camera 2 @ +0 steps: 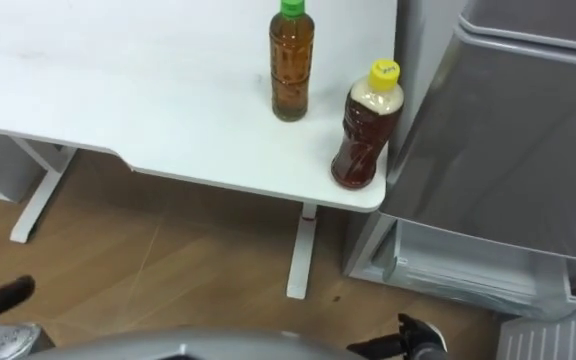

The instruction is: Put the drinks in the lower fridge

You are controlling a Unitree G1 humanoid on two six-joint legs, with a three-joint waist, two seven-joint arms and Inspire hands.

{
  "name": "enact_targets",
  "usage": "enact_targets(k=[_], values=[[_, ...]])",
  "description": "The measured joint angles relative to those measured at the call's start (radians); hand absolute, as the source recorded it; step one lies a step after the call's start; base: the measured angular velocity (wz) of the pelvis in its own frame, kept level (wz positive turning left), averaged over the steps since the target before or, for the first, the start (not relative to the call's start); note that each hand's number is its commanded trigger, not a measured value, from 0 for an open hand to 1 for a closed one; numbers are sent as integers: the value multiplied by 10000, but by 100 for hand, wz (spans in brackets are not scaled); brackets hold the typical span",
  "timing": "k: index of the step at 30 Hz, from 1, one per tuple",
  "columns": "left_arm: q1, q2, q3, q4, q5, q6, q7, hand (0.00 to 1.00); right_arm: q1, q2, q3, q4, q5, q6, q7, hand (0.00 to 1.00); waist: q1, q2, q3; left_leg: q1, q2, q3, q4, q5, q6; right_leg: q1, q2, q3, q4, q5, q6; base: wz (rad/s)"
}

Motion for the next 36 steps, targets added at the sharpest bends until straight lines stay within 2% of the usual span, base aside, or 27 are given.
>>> enact_targets(k=[2,6,9,14,16,21,26,29,31,36], values=[[23,11,-154,-515,184,-80,84,0,33,-20,2,2,16,-8,23,0,-12,2,-2,11,-29,-71,-1,8,7,37,-6,-19,-4,0,0,10],[60,20,-410,-1650,1111,-367,227,0,164,-47,-3,-69,-155,-269,25,0,-3,17,0,-15,-32,-73,4,8,8,7,-4,20,-14,0,0,0],[56,22,-564,-2531,1780,-455,202,0,159,-57,-24,42,-232,-408,38,0,-47,22,0,-12,-32,-75,6,8,8,5,-4,22,-25,0,0,0],[55,35,-927,-4101,2617,-493,-130,0,168,-140,4,99,-189,-418,196,0,-39,23,6,-16,-29,-48,21,8,8,-25,-2,141,-25,0,0,0],[54,62,-1072,-4850,3269,-502,-445,0,150,-144,-5,204,-79,-528,293,0,-85,14,14,-17,-34,-55,16,8,8,16,-3,125,-30,0,0,0],[54,97,-1442,-6057,3743,-514,-1166,0,-1,-145,-35,545,-100,-856,326,0,-306,20,28,-80,-27,-33,4,13,6,-46,-1,152,-40,-1,1,0],[20,135,-2031,-6971,3709,-583,-2081,0,-95,-177,1,597,-32,-880,513,0,-352,55,56,-125,-26,-12,15,23,10,-127,-3,266,-41,-1,1,0],[-14,223,-2396,-7345,3608,-581,-2707,0,-355,-216,4,959,-32,-968,701,0,-521,18,71,-236,-27,-61,172,27,9,-201,0,210,-35,0,1,5],[-13,366,-2796,-7850,3463,-576,-3365,0,-476,-219,30,1023,54,-997,746,0,-608,0,165,-294,-32,-71,197,29,11,-234,1,218,-36,0,1,3],[-20,475,-3415,-8098,3183,-569,-4513,0,-561,-207,22,1072,87,-1002,752,0,-824,1,164,-303,-25,-41,171,29,11,-251,6,296,-36,-1,1,-1]])
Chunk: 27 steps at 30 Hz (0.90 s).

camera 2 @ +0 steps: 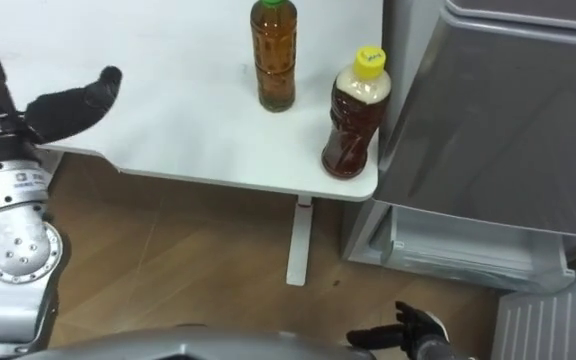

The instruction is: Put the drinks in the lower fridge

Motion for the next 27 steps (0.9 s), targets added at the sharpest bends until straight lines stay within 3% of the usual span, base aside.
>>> enact_targets(k=[10,15,20,27], values=[[-25,2,-242,-1166,-850,1,-1612,0,-219,44,375,222,40,-74,-1,0,-45,-160,-17,24,30,228,2,0,1,-45,-5,409,2,0,0,-6],[-294,-5,-258,-1286,-859,6,-2103,0,-274,51,375,315,11,-74,4,0,-50,-170,-26,-14,60,226,-8,0,0,-114,24,411,13,0,0,0],[-803,-1,-412,-2127,-851,-3,-2359,0,-299,61,427,350,34,-76,-9,0,-49,-181,-31,-5,57,239,-2,6,3,-127,24,556,25,0,-1,-1],[-1024,1,-1102,-2287,-859,11,-2799,0,-319,65,768,341,43,-184,-245,0,-81,-199,-42,7,63,303,-54,13,6,-163,26,686,24,0,-1,-1]])
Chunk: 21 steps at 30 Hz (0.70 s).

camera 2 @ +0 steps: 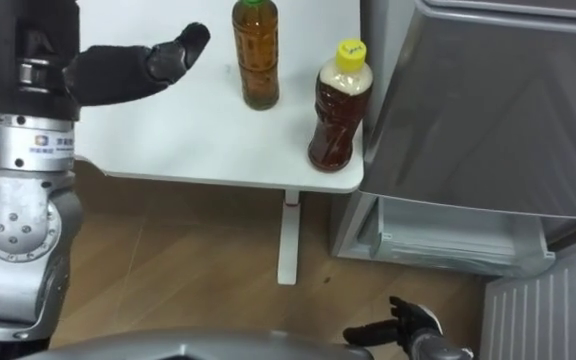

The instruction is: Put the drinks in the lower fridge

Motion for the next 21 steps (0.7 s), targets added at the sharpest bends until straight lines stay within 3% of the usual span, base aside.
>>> enact_targets(k=[9,21], values=[[-5,-27,-327,1,-48,0,-292,0,-149,84,399,-30,13,-8,-158,0,-225,-76,-32,19,34,232,-32,6,5,-79,-5,266,-1,1,-2,-7],[-128,-5,-455,8,-929,410,-1092,0,-247,130,392,-34,105,14,-200,0,-440,-6,44,1,71,302,-12,6,3,-185,20,511,10,2,-3,-1]])
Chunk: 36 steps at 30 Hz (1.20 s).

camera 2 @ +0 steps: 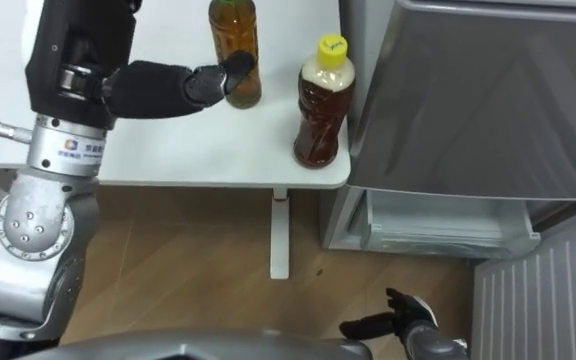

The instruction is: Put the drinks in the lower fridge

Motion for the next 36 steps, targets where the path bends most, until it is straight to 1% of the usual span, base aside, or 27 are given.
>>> enact_targets(k=[3,6,11,13,17,19,22,24,25,32,36], values=[[-3,-16,-90,0,-437,39,-195,0,-9,5,-23,-16,1,-5,0,0,-93,32,5,-2,10,49,-16,-1,-1,-24,1,8,0,1,-1,-4],[-40,-31,-152,-1,-474,90,-456,0,-21,4,-38,-53,18,-10,13,0,-214,48,-6,-26,16,70,-11,-2,-1,-78,1,22,31,1,-2,-2],[-273,-48,-277,-1,-474,113,-683,0,-22,2,-112,-35,311,-9,69,0,-350,92,-16,-78,30,199,8,-3,1,-149,1,268,47,2,-3,-7],[-425,-41,-334,0,-473,180,-837,0,-24,0,-196,-35,312,-8,99,0,-429,108,-12,-70,31,224,6,-3,2,-156,0,322,50,2,-4,-5],[-488,-25,-506,3,-480,289,-918,0,-29,-10,-203,-21,315,-11,85,0,-470,149,-3,-5,36,262,-6,-3,2,-156,5,428,48,2,-4,-1],[-488,-22,-598,23,-480,319,-1095,0,-33,-35,-211,20,327,-11,82,0,-483,166,-2,27,45,309,-14,-3,2,-156,9,493,46,3,-5,-6],[-487,-17,-692,24,-635,372,-1304,0,-39,-57,-209,29,343,-11,-29,0,-486,183,18,45,94,488,-30,-3,2,-165,28,683,76,17,-27,-15],[-487,-20,-694,23,-635,397,-1433,0,-38,-55,-227,15,344,-12,-44,0,-601,178,23,68,96,507,-28,-3,3,-178,30,752,95,18,-29,-9],[-487,-26,-706,23,-635,439,-1525,0,-45,-58,-227,9,343,-11,-48,0,-607,187,21,100,119,571,-42,-4,3,-246,42,829,142,17,-29,-11],[-486,-24,-865,35,-659,707,-2049,0,-30,-56,-399,-9,337,6,5,0,-618,185,18,166,172,766,-117,-3,2,-292,66,998,188,31,-51,-10],[-473,-19,-918,420,-1500,781,-2391,0,68,-43,-391,-218,346,9,-14,0,-612,184,19,200,215,845,-156,0,-3,-314,110,1177,181,44,-72,-7]])
